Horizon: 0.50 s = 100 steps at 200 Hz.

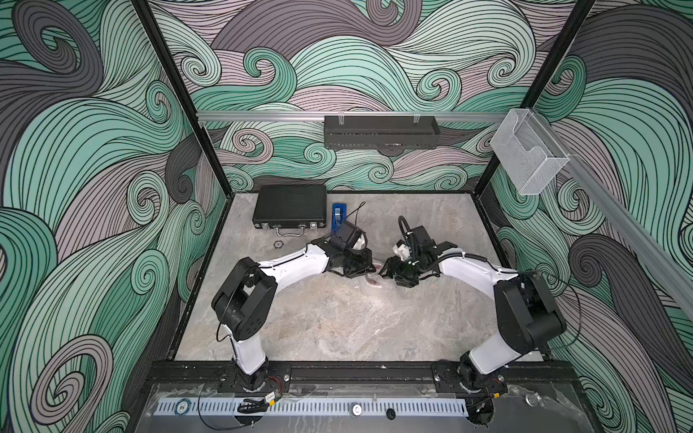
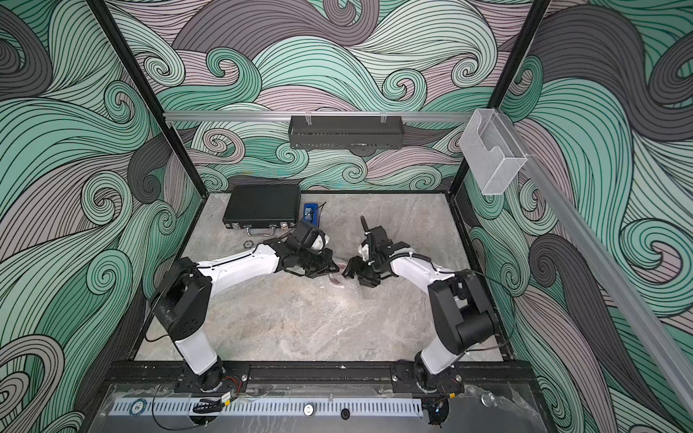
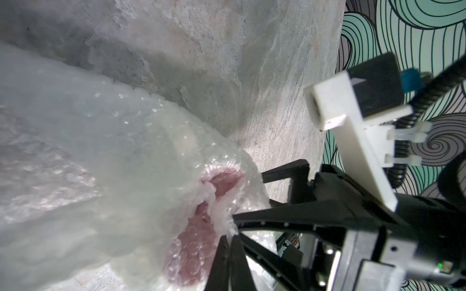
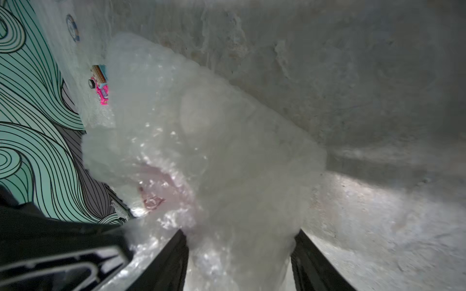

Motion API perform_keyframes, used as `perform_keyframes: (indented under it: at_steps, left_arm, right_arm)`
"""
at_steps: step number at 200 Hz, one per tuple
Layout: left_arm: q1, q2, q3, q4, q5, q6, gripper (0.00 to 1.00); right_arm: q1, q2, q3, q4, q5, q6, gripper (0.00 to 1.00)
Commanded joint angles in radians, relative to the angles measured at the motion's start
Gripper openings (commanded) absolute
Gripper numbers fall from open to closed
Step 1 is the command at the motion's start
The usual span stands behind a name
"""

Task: Wrap mugs in bubble wrap
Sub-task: Wrap the mug in bubble wrap.

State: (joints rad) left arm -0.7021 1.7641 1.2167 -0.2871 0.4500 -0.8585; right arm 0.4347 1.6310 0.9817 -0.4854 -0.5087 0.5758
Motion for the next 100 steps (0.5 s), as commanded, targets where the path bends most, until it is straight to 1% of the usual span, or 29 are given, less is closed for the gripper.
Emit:
perform_keyframes:
  at_steps: [1, 5, 12, 16, 19, 27, 31, 41, 48, 54, 64, 73, 85, 100]
  left_arm:
    - [0.017, -0.025, 0.033, -0.018, -0.008, 0.006, 0.0]
    - [0.021, -0.037, 0.033, -0.022, -0.014, -0.001, 0.03]
    - [0.029, -0.07, 0.026, -0.034, -0.036, -0.017, 0.19]
    - [0.031, -0.096, 0.02, -0.045, -0.059, -0.024, 0.29]
    - [0.032, -0.117, 0.012, -0.056, -0.082, -0.027, 0.37]
    - [0.037, -0.181, -0.022, -0.105, -0.162, -0.057, 0.54]
    - [0.04, -0.214, -0.05, -0.124, -0.194, -0.074, 0.59]
    - [0.054, -0.287, -0.143, -0.144, -0.258, -0.112, 0.66]
    - [0.075, -0.33, -0.216, -0.126, -0.266, -0.159, 0.69]
    - [0.096, -0.372, -0.297, -0.083, -0.255, -0.212, 0.69]
    - [0.124, -0.422, -0.431, 0.04, -0.228, -0.288, 0.69]
    - [0.132, -0.449, -0.523, 0.145, -0.247, -0.353, 0.69]
    - [0.136, -0.46, -0.582, 0.186, -0.295, -0.425, 0.7]
    - [0.136, -0.435, -0.592, 0.199, -0.315, -0.476, 0.73]
  right_arm:
    - [0.045, 0.052, 0.019, -0.128, 0.186, -0.045, 0.53]
    - [0.051, 0.064, 0.019, -0.141, 0.218, -0.052, 0.52]
    - [0.054, 0.085, 0.017, -0.155, 0.259, -0.054, 0.47]
    - [0.053, 0.097, 0.019, -0.16, 0.28, -0.054, 0.4]
    - [0.055, 0.107, 0.02, -0.162, 0.295, -0.054, 0.38]
    - [0.055, 0.127, 0.028, -0.17, 0.321, -0.053, 0.36]
    - [0.056, 0.133, 0.032, -0.173, 0.327, -0.053, 0.36]
    - [0.059, 0.134, 0.041, -0.176, 0.349, -0.054, 0.34]
    - [0.062, 0.132, 0.05, -0.179, 0.363, -0.058, 0.33]
    - [0.064, 0.133, 0.064, -0.189, 0.374, -0.065, 0.33]
    - [0.072, 0.138, 0.087, -0.21, 0.393, -0.082, 0.33]
    - [0.078, 0.139, 0.102, -0.222, 0.398, -0.092, 0.33]
    - [0.083, 0.138, 0.112, -0.222, 0.394, -0.096, 0.34]
    - [0.092, 0.128, 0.112, -0.213, 0.381, -0.091, 0.34]
